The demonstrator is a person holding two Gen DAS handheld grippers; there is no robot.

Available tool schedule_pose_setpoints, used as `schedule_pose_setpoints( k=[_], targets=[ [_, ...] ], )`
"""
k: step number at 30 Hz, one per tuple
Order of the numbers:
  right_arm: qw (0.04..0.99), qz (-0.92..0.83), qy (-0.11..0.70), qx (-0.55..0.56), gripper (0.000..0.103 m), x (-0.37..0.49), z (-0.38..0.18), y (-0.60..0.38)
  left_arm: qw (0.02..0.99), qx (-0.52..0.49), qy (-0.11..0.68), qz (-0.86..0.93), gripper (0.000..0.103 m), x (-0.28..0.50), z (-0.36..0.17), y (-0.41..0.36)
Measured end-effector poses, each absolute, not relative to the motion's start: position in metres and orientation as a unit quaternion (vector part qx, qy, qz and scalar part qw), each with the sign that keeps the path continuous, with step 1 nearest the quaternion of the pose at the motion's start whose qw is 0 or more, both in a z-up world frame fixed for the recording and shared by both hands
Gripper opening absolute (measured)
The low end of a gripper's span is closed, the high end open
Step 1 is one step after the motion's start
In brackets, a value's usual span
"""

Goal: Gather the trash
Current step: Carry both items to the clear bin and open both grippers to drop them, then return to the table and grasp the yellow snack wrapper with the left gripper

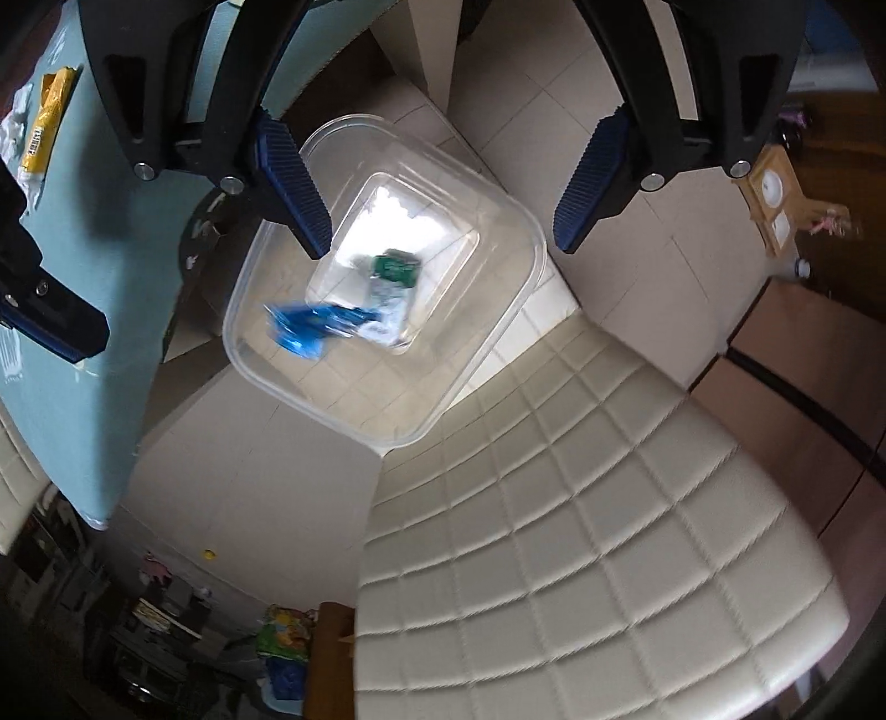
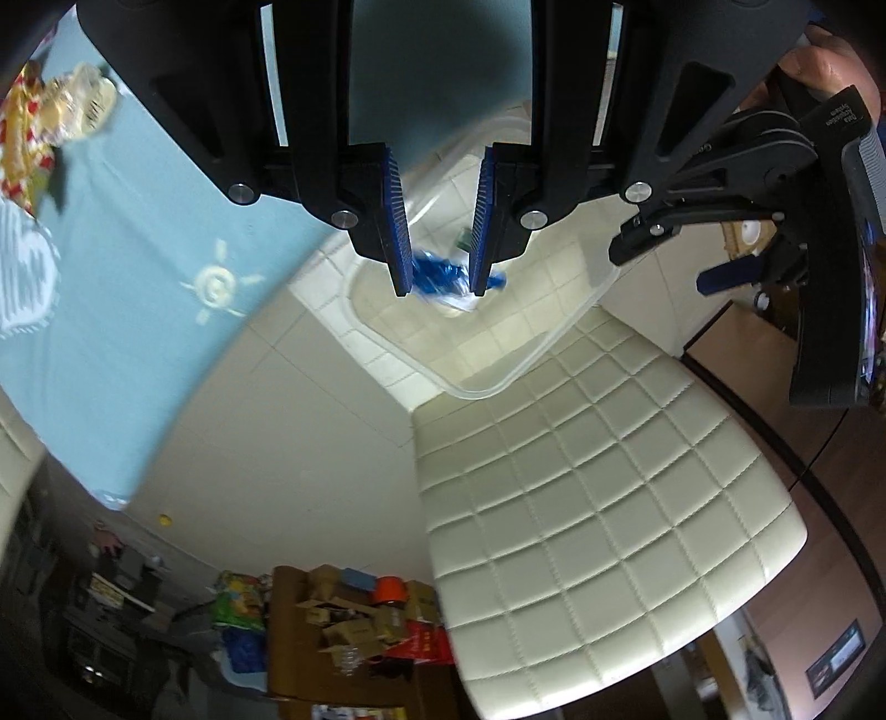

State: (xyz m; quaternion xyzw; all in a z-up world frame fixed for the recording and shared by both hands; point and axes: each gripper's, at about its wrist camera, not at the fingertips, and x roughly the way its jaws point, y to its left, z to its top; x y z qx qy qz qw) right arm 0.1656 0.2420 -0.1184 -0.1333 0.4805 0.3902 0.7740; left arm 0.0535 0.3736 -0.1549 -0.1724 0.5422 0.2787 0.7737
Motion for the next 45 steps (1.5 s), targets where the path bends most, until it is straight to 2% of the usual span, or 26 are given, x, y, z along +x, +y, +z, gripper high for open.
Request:
schedule_pose_setpoints(
  k=[7,9,10,11,22,32,38,45],
  targets=[
    [0.768,0.386,0.493,-0.133,0.027,0.162,-0.127,0.244,0.764,-0.184,0.552,0.278,0.080,0.041,-0.165,0.372],
    [0.771,0.372,0.498,-0.137,0.054,0.159,-0.127,0.233,0.767,-0.182,0.551,0.272,0.080,0.041,-0.163,0.367],
    [0.776,0.365,0.495,-0.138,0.081,0.157,-0.125,0.227,0.770,-0.182,0.549,0.267,0.080,0.042,-0.160,0.363],
    [0.790,0.352,0.484,-0.133,0.085,0.154,-0.121,0.216,0.773,-0.181,0.548,0.262,0.080,0.042,-0.158,0.358],
    [0.838,0.243,0.481,-0.081,0.084,0.122,-0.094,0.076,0.822,-0.122,0.531,0.167,0.080,0.057,-0.117,0.267],
    [0.852,0.105,0.513,-0.017,0.099,0.075,-0.111,-0.066,0.841,-0.038,0.537,0.044,0.080,0.064,-0.107,0.139],
    [0.843,0.062,0.534,0.006,0.100,0.051,-0.130,-0.115,0.831,-0.019,0.557,0.002,0.080,0.070,-0.120,0.091],
    [0.834,0.063,0.548,0.000,0.100,0.037,-0.147,-0.124,0.824,-0.007,0.567,-0.001,0.080,0.075,-0.132,0.072]
  ],
)
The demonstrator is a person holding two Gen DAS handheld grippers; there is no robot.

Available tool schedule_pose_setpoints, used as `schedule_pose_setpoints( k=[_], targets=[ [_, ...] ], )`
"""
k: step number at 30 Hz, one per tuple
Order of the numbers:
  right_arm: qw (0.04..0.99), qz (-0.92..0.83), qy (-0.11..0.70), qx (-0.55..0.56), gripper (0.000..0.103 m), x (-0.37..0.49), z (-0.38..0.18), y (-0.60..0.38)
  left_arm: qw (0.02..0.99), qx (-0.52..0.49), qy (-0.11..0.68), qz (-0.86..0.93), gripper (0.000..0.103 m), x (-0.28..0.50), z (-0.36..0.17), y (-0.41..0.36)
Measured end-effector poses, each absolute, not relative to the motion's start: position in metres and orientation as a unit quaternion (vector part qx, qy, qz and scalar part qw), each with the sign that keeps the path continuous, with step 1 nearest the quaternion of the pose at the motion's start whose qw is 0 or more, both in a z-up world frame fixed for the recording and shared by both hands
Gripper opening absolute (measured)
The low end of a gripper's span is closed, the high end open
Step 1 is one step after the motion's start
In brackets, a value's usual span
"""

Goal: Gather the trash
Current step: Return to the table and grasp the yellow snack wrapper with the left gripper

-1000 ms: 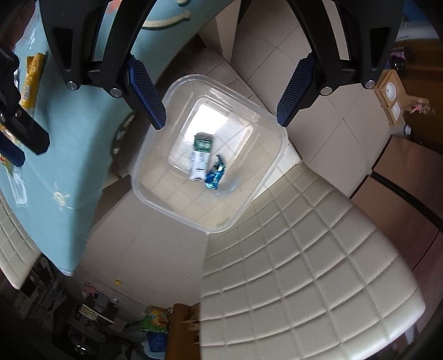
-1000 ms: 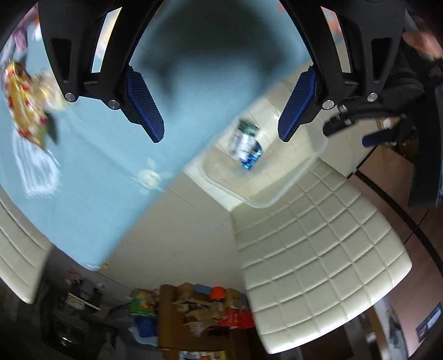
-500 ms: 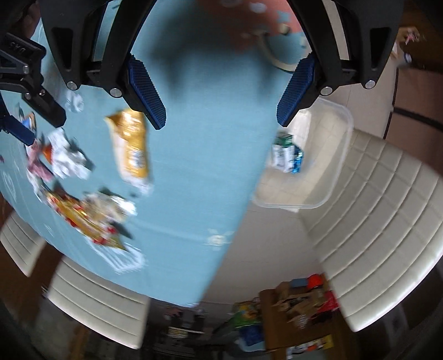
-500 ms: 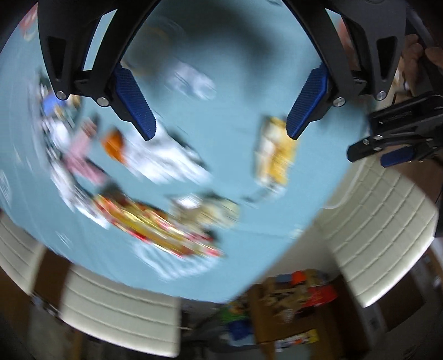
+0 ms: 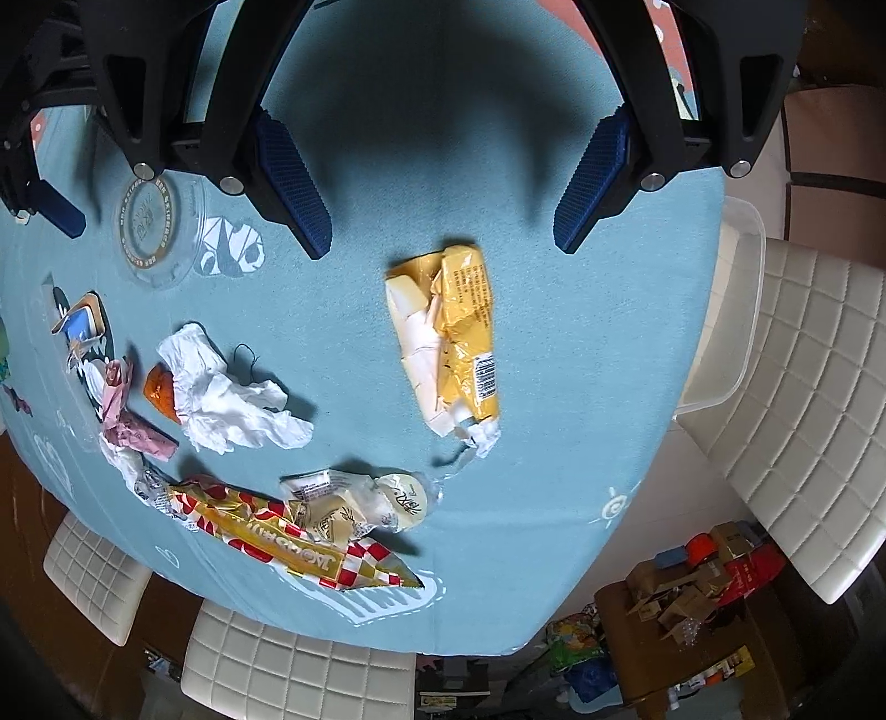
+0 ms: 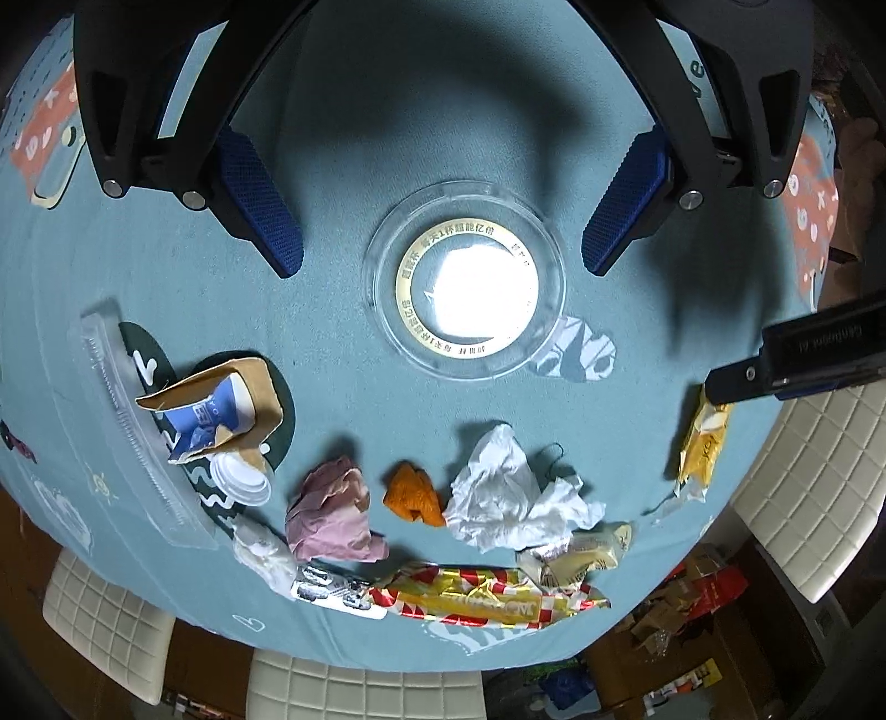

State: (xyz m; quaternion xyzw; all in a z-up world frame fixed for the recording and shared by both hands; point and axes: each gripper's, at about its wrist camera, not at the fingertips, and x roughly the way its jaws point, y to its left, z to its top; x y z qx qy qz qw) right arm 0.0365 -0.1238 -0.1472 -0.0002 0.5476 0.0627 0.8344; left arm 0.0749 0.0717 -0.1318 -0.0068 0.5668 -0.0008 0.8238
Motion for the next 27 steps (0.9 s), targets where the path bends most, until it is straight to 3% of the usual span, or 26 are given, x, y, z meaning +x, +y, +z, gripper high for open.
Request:
schedule_pose_setpoints(
  k=[7,11,23,27],
  targets=[
    [0.826,0.074,0.558,-0.015,0.100,0.043,-0.163,-0.114,0.818,-0.002,0.576,0.006,0.080,0.082,-0.139,0.075],
    [0.831,0.069,0.550,-0.032,0.087,0.049,-0.165,-0.111,0.815,-0.001,0.580,0.006,0.080,0.088,-0.144,0.076],
    [0.846,0.065,0.529,-0.023,0.086,0.081,-0.152,-0.111,0.812,-0.005,0.584,0.008,0.079,0.107,-0.151,0.082],
    [0.845,0.070,0.529,-0.027,0.086,0.083,-0.151,-0.107,0.817,-0.007,0.577,0.010,0.041,0.106,-0.148,0.085]
  ],
)
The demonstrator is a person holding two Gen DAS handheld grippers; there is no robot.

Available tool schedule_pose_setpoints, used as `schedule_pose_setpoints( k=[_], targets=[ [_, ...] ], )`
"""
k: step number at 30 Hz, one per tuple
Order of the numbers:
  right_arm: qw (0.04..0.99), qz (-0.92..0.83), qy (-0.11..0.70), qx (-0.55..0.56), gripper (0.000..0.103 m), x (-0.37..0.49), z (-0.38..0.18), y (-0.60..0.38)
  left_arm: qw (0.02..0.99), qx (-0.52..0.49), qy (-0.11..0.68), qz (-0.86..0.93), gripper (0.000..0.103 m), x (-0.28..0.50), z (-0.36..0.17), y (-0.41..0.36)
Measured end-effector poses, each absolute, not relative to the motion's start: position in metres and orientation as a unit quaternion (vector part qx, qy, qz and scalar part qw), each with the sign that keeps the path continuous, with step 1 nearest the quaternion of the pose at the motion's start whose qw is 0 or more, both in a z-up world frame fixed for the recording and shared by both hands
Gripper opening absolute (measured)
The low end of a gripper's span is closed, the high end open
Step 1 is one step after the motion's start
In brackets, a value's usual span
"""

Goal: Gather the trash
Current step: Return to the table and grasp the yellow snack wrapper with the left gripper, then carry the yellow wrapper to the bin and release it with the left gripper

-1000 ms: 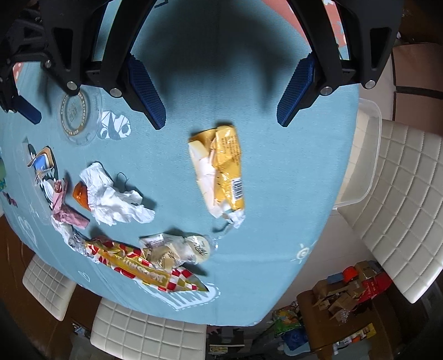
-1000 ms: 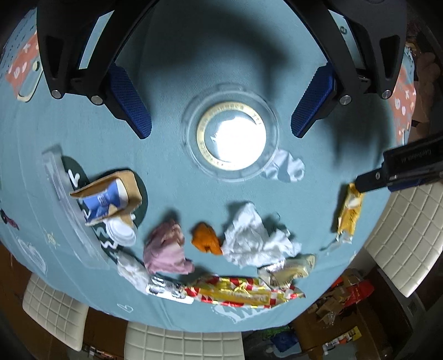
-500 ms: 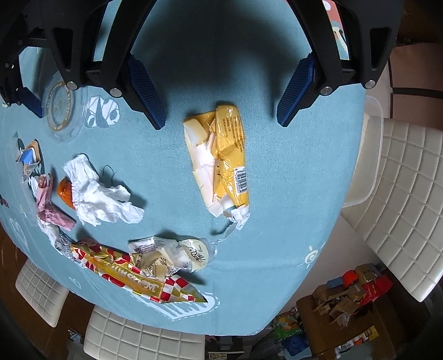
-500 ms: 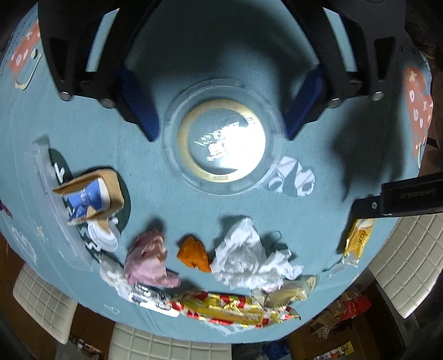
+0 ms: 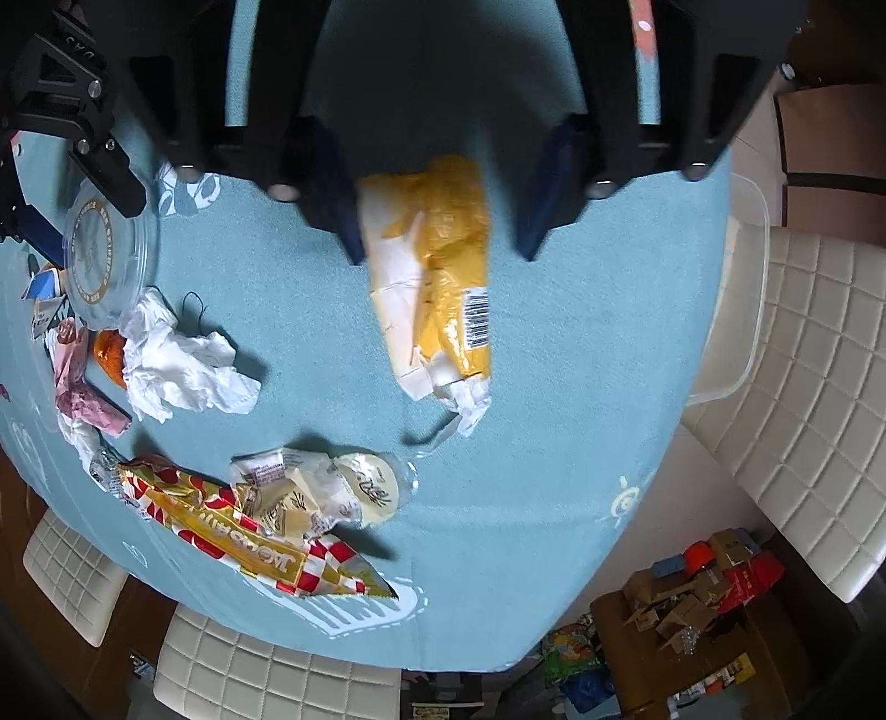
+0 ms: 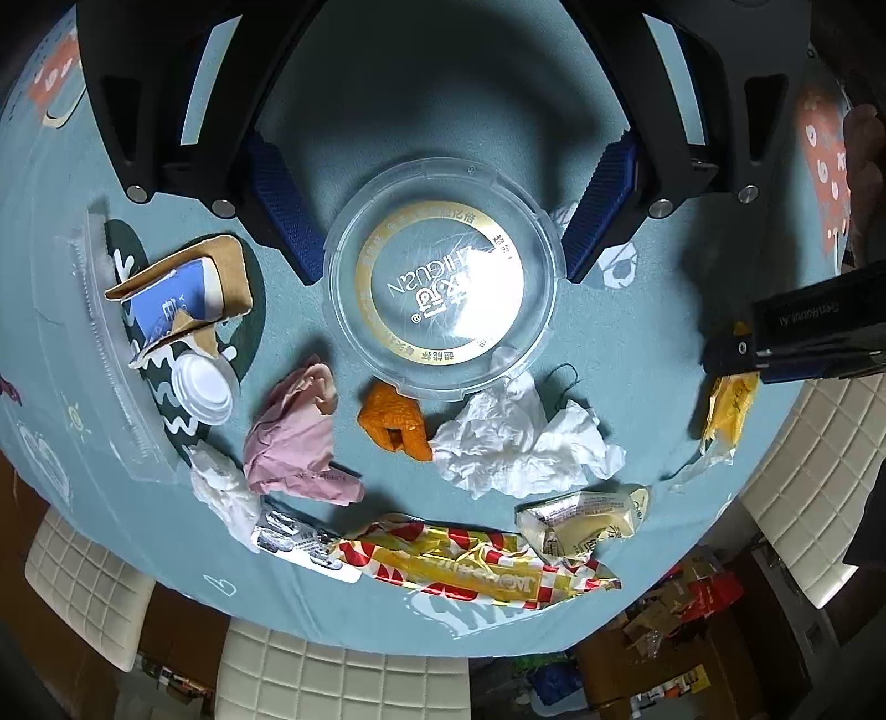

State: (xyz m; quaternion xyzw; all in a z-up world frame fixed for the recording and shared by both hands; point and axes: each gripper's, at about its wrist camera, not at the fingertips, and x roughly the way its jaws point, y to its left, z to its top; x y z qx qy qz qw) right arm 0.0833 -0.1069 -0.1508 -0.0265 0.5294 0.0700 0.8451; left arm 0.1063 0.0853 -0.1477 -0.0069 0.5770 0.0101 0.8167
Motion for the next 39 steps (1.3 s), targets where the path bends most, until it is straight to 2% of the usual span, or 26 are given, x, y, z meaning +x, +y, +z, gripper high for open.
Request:
schedule_pose_setpoints(
  k=[3,5,39],
  targets=[
    [0.844,0.078,0.529,-0.031,0.086,0.080,-0.151,-0.105,0.818,-0.020,0.574,0.005,0.033,0.105,-0.144,0.090],
    [0.844,0.084,0.528,-0.033,0.086,0.079,-0.149,-0.102,0.819,-0.022,0.574,0.004,0.031,0.102,-0.142,0.092],
    [0.837,0.185,0.509,-0.074,0.086,0.020,-0.113,-0.035,0.837,-0.065,0.542,0.049,0.031,0.007,-0.111,0.140]
  ],
)
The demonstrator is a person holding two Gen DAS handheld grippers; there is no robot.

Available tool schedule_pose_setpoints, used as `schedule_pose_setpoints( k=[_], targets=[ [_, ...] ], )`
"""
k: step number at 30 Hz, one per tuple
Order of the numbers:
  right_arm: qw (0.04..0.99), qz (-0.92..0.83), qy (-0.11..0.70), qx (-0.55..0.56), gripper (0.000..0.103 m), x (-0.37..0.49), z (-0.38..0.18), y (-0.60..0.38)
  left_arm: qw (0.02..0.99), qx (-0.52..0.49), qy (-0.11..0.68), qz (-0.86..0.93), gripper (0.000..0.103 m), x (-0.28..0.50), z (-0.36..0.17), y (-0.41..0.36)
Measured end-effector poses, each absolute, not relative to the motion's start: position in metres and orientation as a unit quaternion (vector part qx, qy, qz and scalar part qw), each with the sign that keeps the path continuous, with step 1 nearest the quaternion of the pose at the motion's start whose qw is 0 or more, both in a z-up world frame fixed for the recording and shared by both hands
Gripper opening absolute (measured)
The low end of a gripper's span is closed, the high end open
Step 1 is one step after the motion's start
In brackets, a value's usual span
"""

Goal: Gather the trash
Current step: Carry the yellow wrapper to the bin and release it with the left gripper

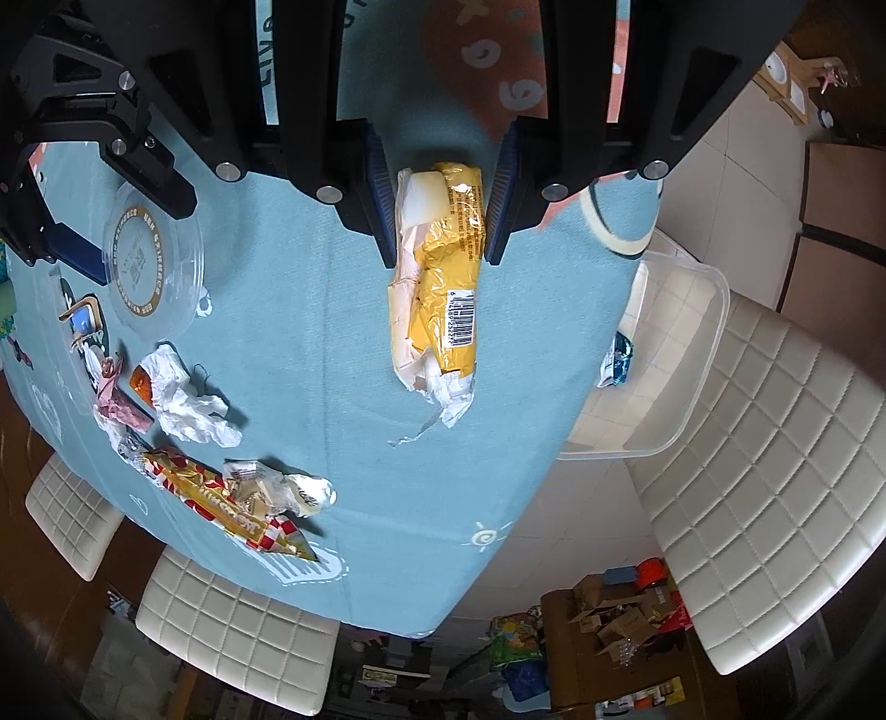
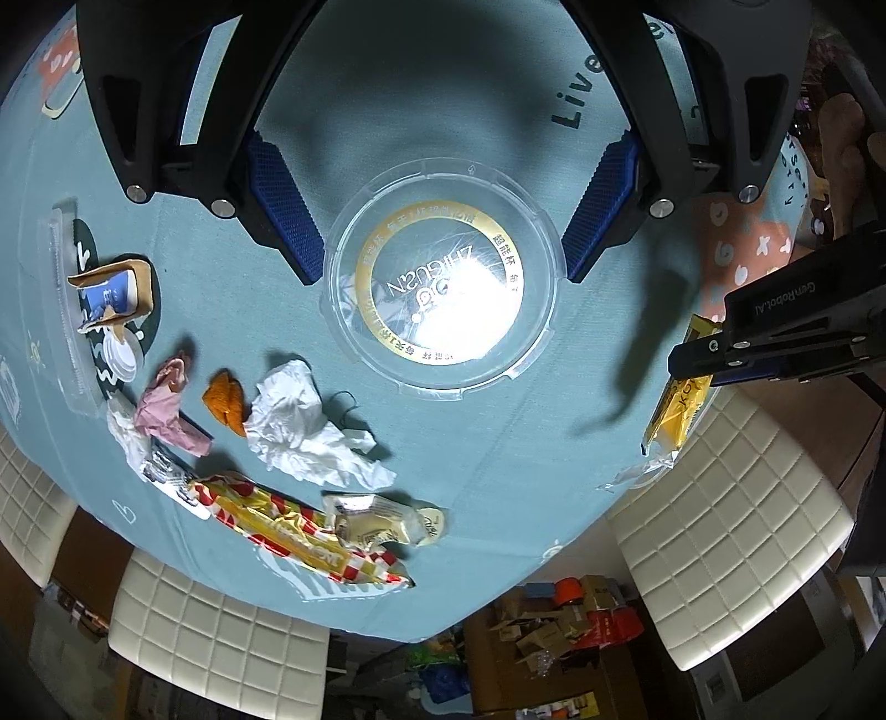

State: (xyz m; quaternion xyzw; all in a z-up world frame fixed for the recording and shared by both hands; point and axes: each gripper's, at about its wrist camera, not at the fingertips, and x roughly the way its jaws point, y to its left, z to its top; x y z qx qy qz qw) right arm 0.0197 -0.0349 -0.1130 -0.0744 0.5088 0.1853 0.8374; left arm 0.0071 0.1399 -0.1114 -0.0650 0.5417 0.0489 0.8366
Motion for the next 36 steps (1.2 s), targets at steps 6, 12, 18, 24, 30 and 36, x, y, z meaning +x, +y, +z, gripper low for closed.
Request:
schedule_pose_setpoints(
  k=[6,12,18,24,30,36],
  targets=[
    [0.835,0.199,0.506,-0.084,0.086,0.020,-0.110,-0.019,0.838,-0.068,0.537,0.065,0.031,0.001,-0.109,0.156],
    [0.831,0.216,0.504,-0.094,0.086,0.025,-0.110,0.002,0.839,-0.074,0.533,0.081,0.031,-0.001,-0.108,0.175],
    [0.825,0.235,0.502,-0.111,0.086,0.034,-0.110,0.031,0.837,-0.083,0.531,0.103,0.031,0.000,-0.109,0.200],
    [0.820,0.262,0.490,-0.135,0.086,0.048,-0.105,0.068,0.833,-0.098,0.528,0.133,0.031,0.005,-0.110,0.239],
    [0.818,0.294,0.471,-0.147,0.086,0.074,-0.093,0.110,0.832,-0.105,0.515,0.176,0.031,0.017,-0.106,0.281],
    [0.814,0.328,0.455,-0.152,0.086,0.101,-0.086,0.158,0.832,-0.116,0.511,0.180,0.049,0.035,-0.106,0.313]
  ],
)
